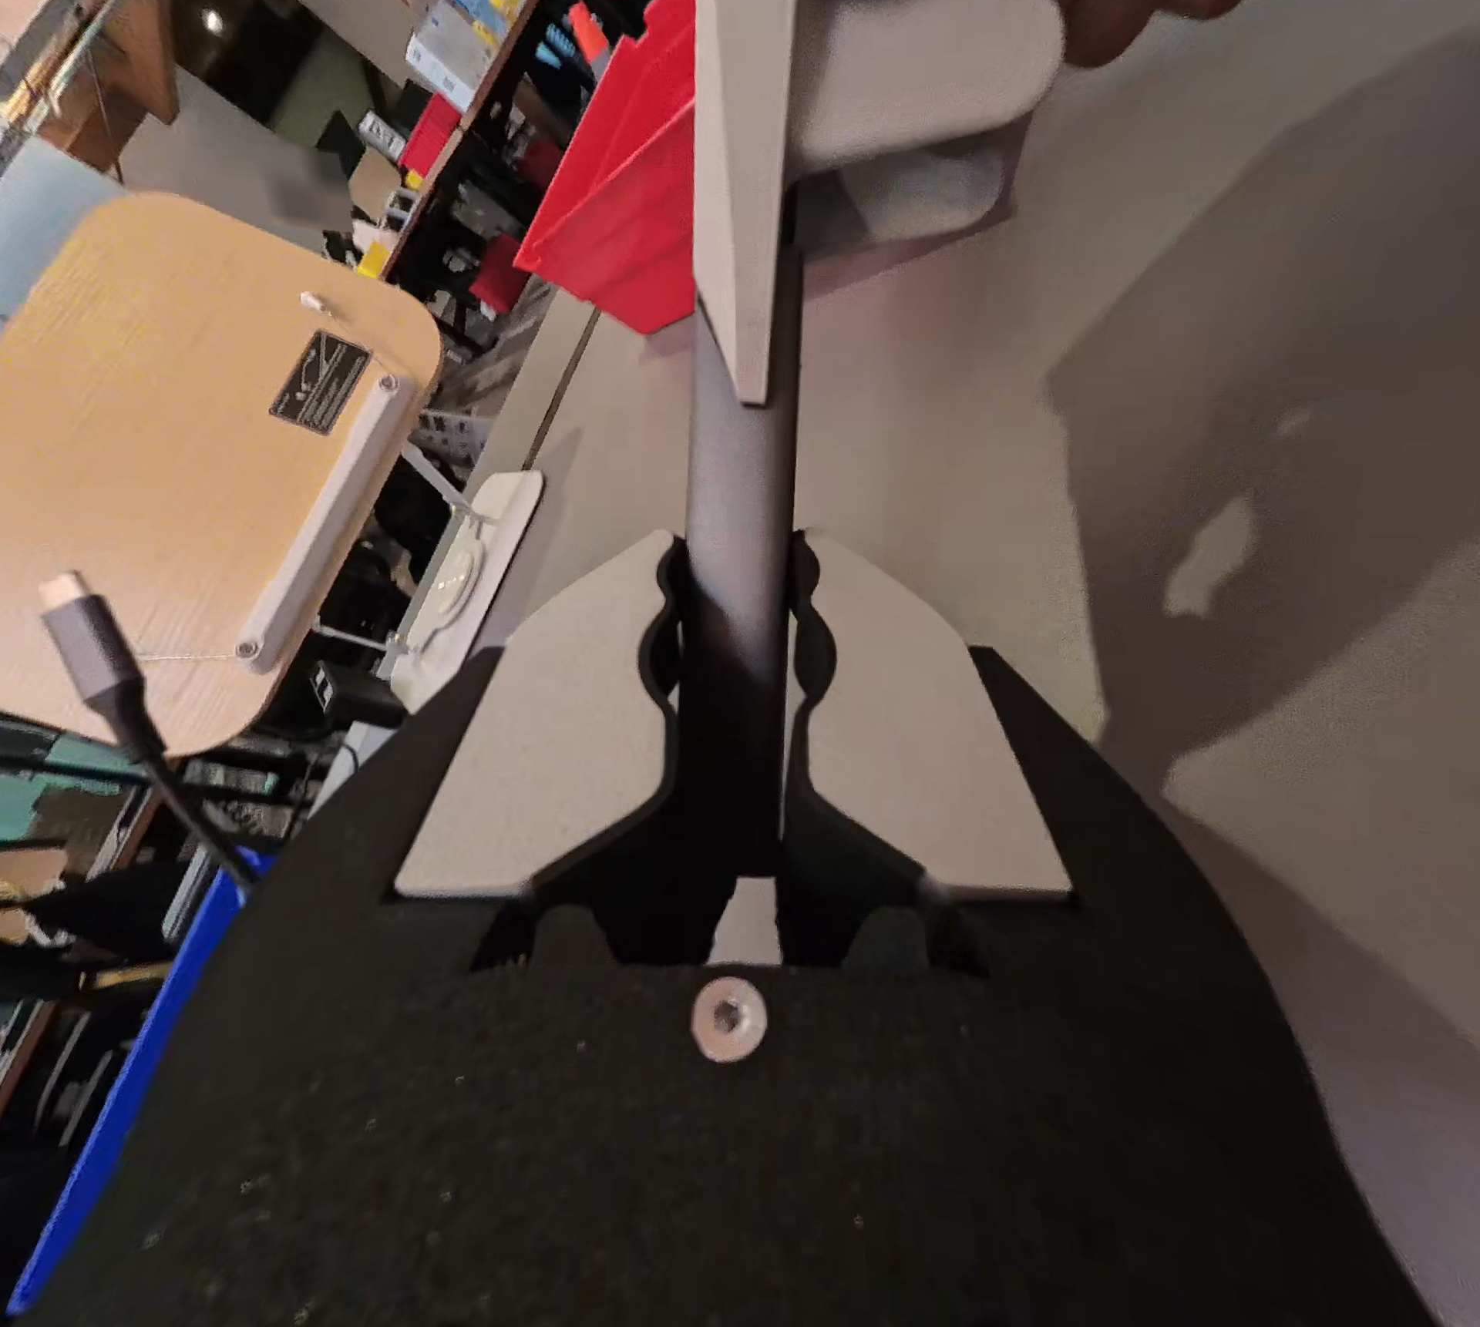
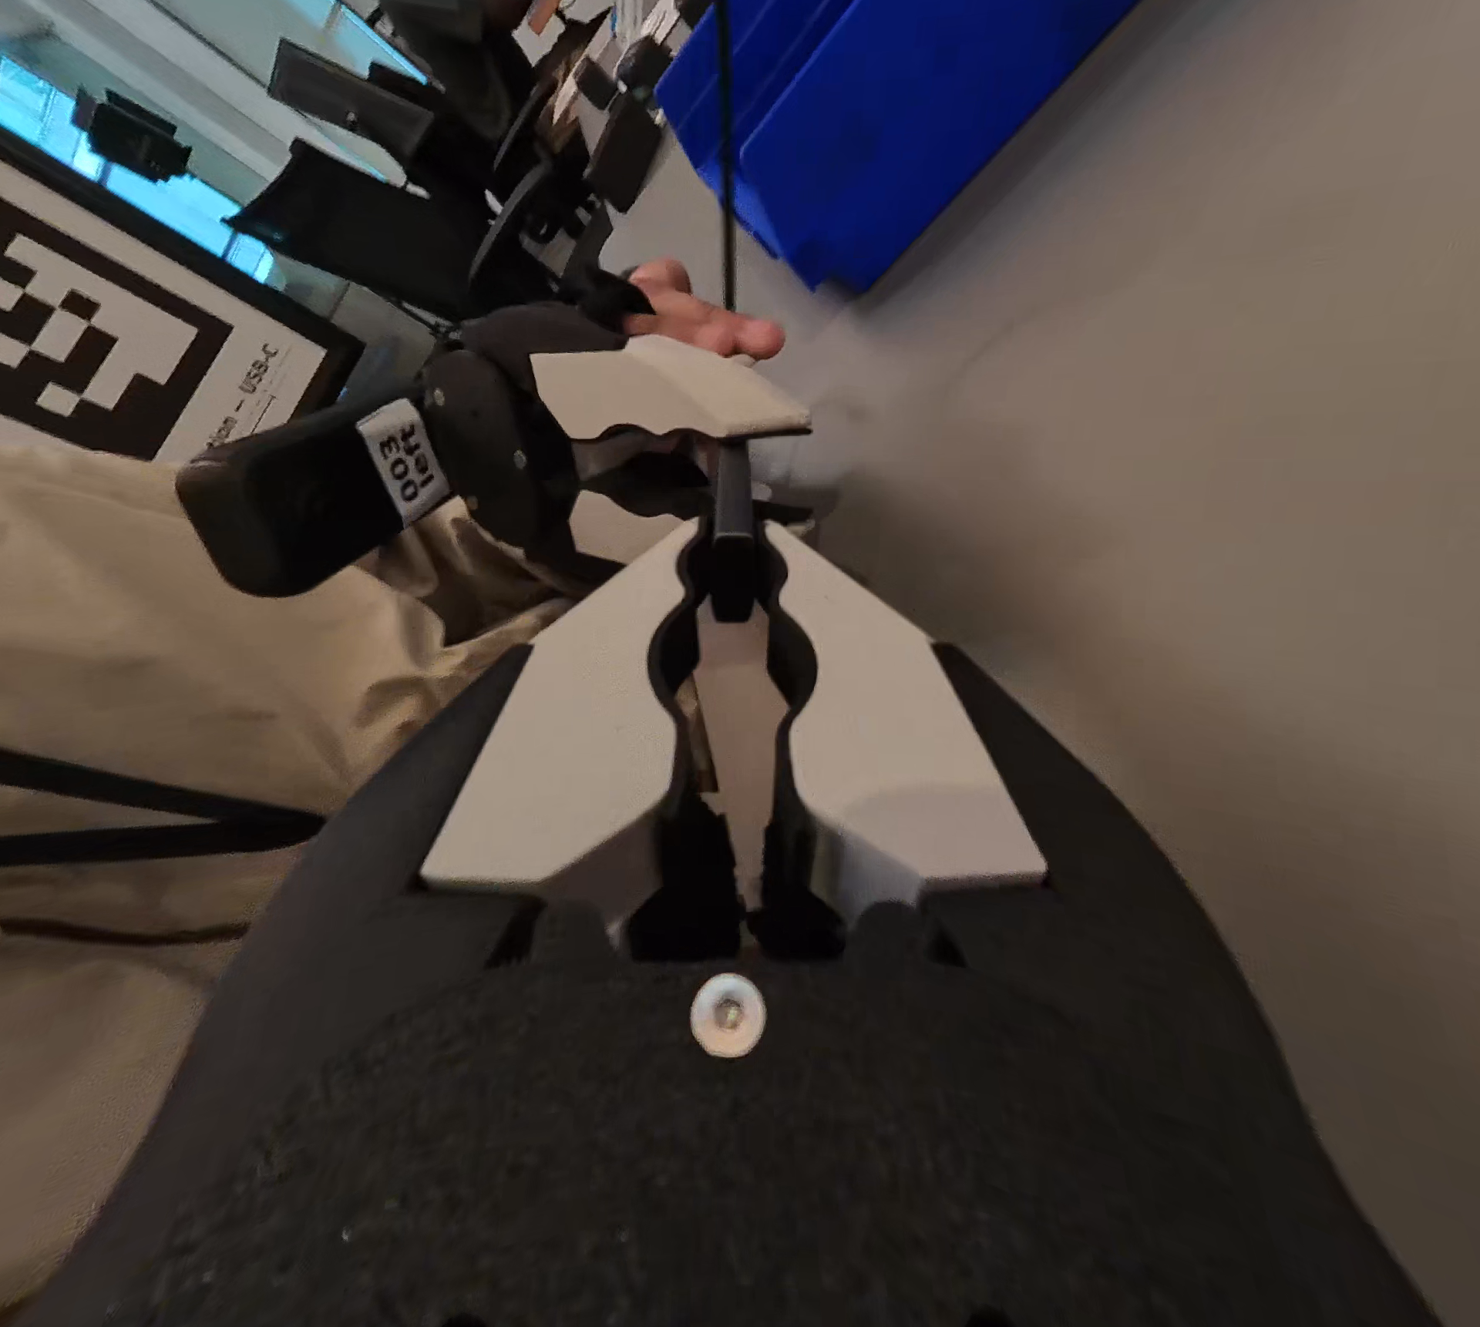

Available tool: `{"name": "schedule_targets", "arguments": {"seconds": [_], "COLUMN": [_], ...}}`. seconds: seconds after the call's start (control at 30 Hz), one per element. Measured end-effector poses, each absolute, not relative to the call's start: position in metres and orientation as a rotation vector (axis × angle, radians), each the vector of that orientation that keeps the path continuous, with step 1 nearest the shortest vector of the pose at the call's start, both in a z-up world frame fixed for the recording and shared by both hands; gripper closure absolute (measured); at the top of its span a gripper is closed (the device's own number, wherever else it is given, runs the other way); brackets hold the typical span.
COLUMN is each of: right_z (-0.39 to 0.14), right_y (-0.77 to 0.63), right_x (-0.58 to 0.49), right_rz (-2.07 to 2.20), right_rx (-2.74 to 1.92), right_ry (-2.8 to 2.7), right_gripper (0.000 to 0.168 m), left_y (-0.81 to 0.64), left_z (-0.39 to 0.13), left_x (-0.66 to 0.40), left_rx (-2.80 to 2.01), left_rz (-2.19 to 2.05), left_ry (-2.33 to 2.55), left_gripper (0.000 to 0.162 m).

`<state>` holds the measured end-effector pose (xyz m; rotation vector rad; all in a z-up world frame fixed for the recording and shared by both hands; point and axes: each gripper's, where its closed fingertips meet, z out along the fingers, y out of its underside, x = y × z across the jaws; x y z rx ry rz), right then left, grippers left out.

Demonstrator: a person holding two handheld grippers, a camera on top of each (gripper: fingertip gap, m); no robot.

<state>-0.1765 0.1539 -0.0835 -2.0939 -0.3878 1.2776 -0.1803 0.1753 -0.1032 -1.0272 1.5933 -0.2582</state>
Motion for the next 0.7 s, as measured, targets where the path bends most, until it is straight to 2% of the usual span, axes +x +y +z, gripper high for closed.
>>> {"name": "schedule_targets", "arguments": {"seconds": [0.07, 0.13, 0.27, 0.37, 0.43, 0.53, 0.7], "right_z": [-0.088, -0.086, -0.032, 0.019, 0.032, 0.017, -0.043], "right_y": [0.157, 0.161, 0.166, 0.167, 0.167, 0.171, 0.201], "right_x": [-0.177, -0.164, -0.089, 0.007, 0.081, 0.166, 0.219], "right_rz": [1.246, 1.145, 0.853, 0.551, 0.349, 0.293, 0.604], "right_rx": [-2.114, -2.135, -2.078, -2.041, -2.098, -2.236, -2.386], "right_ry": [-0.396, -0.402, -0.349, -0.209, -0.079, 0.099, 0.284], "right_gripper": [0.160, 0.160, 0.160, 0.160, 0.160, 0.160, 0.160], "left_y": [0.177, 0.182, 0.164, 0.136, 0.125, 0.131, 0.133], "left_z": [-0.109, -0.095, -0.086, -0.117, -0.136, -0.136, -0.123], "left_x": [-0.181, -0.189, -0.214, -0.235, -0.248, -0.260, -0.260], "left_rx": [-1.072, -1.090, -1.196, -1.453, -1.575, -1.577, -1.615], "left_rz": [-0.264, -0.230, -0.341, -0.627, -0.763, -0.727, -0.861], "left_ry": [1.604, 1.455, 1.400, 1.448, 1.450, 1.430, 1.349], "left_gripper": [0.138, 0.119, 0.120, 0.122, 0.123, 0.127, 0.131]}}
